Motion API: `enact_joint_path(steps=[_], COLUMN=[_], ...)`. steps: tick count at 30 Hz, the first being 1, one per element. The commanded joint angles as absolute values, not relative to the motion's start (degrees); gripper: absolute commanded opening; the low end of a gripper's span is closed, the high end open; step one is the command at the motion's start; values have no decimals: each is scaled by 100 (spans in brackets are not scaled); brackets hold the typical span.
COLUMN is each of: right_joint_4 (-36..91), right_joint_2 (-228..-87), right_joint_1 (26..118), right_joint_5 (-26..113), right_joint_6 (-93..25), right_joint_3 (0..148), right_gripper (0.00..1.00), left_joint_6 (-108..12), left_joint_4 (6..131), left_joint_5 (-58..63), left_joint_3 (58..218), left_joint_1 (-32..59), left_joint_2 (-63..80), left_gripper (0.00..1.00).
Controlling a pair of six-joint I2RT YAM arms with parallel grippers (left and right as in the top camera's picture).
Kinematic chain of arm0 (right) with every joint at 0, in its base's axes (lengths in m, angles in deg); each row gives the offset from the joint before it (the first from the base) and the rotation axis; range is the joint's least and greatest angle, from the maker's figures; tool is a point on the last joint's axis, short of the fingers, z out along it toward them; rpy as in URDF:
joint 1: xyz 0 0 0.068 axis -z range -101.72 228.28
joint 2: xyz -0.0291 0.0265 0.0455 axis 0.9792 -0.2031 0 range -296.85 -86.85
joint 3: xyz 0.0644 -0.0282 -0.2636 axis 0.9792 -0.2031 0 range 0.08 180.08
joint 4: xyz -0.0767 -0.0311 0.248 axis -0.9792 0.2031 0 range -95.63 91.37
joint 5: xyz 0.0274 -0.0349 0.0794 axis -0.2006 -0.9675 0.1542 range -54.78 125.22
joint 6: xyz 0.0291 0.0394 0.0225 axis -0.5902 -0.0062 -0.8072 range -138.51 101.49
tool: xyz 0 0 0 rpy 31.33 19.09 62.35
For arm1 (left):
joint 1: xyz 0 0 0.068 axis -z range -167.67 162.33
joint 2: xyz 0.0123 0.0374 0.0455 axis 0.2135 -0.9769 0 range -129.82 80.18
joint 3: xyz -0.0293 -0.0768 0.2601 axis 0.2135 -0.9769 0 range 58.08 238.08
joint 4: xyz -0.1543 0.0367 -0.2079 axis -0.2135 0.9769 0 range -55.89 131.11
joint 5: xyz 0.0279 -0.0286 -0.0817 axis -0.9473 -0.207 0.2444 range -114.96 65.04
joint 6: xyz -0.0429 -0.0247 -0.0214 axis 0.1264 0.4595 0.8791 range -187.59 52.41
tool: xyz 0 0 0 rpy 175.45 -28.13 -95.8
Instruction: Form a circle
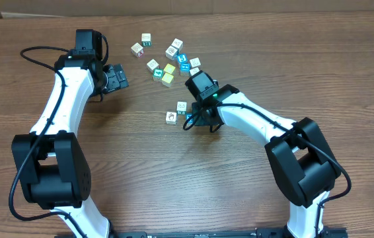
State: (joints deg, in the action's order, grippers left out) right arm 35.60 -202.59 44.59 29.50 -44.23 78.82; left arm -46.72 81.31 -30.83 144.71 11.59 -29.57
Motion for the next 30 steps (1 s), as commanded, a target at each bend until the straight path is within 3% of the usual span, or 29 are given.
enact_joint_path(steps=[1,30], right_joint_4=[3453,3171], right_joint_2=[-20283,-20283], right_joint_1=[4560,4568], right_joint_5=[3263,3866], right_joint_6=[-4445,-4665], right_joint_3=[7891,7627], right_gripper=[4,4], left_joint_6=[-4679,-4679], left_joint_4=[8144,8144], left_joint_5=[-3153,-3153], left_joint_3=[14556,14556], left_joint_1=[1194,1197], left_joint_2=[-2997,-2997], left_gripper=[100,100])
